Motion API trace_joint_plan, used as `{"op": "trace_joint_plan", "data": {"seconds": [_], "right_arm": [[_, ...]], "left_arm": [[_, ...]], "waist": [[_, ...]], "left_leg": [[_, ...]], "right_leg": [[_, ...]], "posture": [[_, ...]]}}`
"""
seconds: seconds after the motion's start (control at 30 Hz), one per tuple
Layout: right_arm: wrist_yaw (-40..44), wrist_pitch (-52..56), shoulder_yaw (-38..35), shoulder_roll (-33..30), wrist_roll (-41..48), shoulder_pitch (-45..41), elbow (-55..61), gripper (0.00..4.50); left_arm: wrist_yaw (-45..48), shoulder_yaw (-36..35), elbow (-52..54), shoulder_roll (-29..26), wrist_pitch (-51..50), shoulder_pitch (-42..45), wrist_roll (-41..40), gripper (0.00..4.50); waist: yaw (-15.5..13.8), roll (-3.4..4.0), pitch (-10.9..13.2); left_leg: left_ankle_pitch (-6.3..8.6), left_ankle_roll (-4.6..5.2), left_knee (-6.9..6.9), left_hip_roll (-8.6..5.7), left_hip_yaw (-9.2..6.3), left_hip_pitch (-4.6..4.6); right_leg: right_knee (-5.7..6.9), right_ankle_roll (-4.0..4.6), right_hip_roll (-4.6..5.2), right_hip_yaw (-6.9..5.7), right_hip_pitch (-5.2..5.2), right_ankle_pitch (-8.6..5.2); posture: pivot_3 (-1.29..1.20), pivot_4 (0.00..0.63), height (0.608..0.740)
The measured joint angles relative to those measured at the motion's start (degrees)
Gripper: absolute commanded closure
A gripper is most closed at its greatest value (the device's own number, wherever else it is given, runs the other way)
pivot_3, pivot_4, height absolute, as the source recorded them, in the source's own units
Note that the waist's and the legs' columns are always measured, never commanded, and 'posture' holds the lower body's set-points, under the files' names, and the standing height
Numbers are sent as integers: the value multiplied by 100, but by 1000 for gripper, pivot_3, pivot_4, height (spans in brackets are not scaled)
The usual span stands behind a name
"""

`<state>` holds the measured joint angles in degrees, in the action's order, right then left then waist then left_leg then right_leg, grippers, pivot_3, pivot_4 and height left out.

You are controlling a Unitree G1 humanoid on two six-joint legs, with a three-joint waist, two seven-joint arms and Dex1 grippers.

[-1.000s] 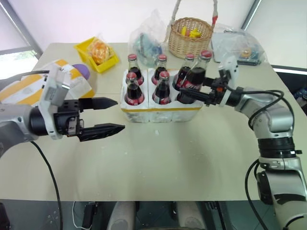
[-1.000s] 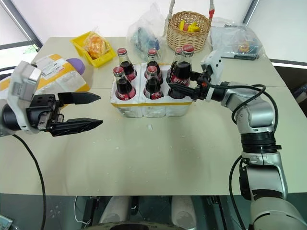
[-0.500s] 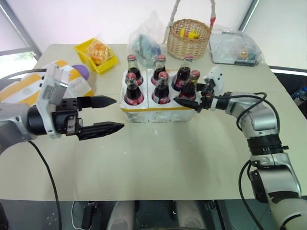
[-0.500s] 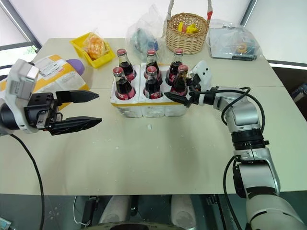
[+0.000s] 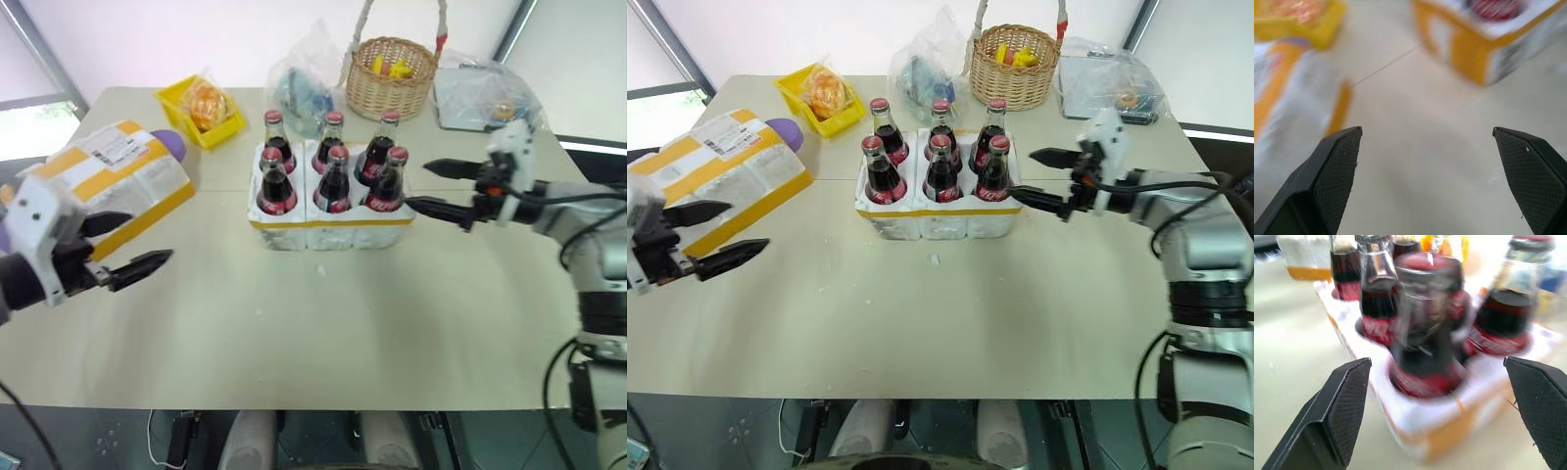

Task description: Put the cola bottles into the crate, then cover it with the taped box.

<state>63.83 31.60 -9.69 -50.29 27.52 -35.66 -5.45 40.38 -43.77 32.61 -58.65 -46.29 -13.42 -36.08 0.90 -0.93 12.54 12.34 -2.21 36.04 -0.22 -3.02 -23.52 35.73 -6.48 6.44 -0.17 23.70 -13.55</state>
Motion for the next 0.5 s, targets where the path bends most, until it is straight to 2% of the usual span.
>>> {"op": "trace_joint_plan", "data": {"seconds": [0.03,0.17,0.37,0.5], "right_arm": [[72,31,-95,-136,31,41,-10,55],[747,-6,-549,-788,257,563,-28,55],[985,187,-1033,-933,700,736,165,55],[977,777,-1257,-914,1482,793,948,55]], "left_arm": [[-54,-39,5,39,83,-200,258,0],[-410,-61,-144,288,1131,-1461,2126,0],[-1052,106,-758,398,1618,-1559,3539,0],[-1492,678,-1900,236,2394,-1225,4326,0]], "waist": [[-1,0,0],[0,-1,-1],[-2,0,-2],[-10,1,-2]], "left_leg": [[0,0,-4,0,3,0],[4,5,-18,1,13,-2],[5,3,-7,5,13,-2],[5,3,-15,8,12,-6]], "right_leg": [[-6,1,2,0,-2,1],[-34,5,5,0,-3,4],[-33,8,8,0,-3,8],[-32,9,8,-1,5,8]], "posture": [[0,150,737],[0,150,737],[0,150,737],[0,150,737]]}}
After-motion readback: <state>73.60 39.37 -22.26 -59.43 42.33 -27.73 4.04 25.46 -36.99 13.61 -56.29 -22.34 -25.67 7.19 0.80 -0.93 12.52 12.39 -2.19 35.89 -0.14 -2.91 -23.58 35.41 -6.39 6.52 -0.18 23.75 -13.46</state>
